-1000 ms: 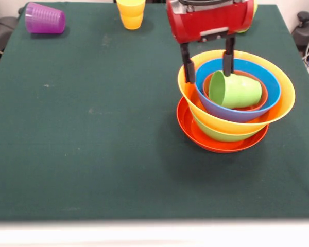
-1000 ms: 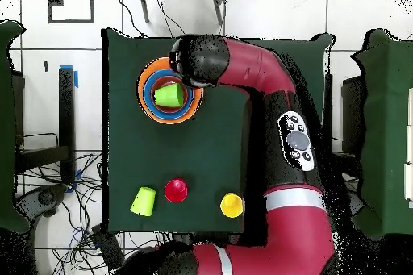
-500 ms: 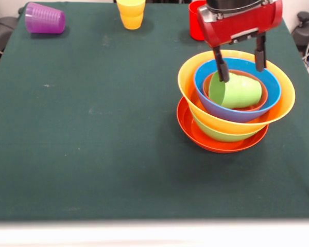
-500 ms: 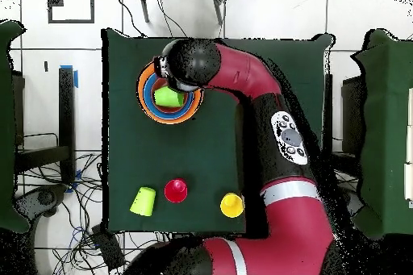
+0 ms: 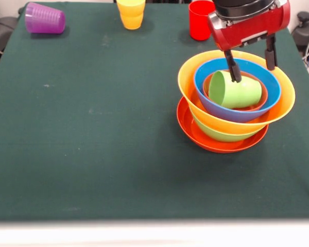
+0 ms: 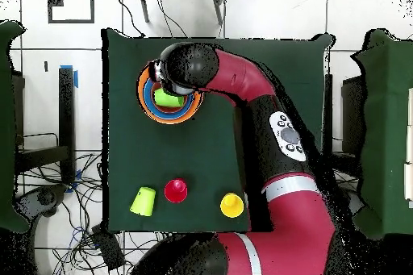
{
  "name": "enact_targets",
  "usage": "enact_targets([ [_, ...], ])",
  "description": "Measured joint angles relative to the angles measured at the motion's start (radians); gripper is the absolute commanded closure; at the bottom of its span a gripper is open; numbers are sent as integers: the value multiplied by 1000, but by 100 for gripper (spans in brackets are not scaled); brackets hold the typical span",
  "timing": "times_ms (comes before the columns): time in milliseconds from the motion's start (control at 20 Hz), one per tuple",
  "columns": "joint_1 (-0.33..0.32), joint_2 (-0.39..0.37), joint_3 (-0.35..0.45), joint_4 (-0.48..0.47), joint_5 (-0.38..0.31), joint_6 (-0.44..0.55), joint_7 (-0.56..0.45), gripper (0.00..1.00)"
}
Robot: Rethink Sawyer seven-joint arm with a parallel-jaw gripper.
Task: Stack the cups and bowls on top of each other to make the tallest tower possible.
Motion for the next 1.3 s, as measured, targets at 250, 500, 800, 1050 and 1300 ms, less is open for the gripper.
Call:
enact_targets([
  [250, -5, 12, 14, 7, -1, 0, 0, 0],
  [500, -5, 14, 15, 8, -1, 0, 0, 0],
  [800, 8, 8, 5, 5, -2, 0, 0, 0],
  [1050, 11, 6, 1, -1, -1, 0, 0, 0],
  [1300, 1, 5, 1, -1, -4, 0, 0, 0],
])
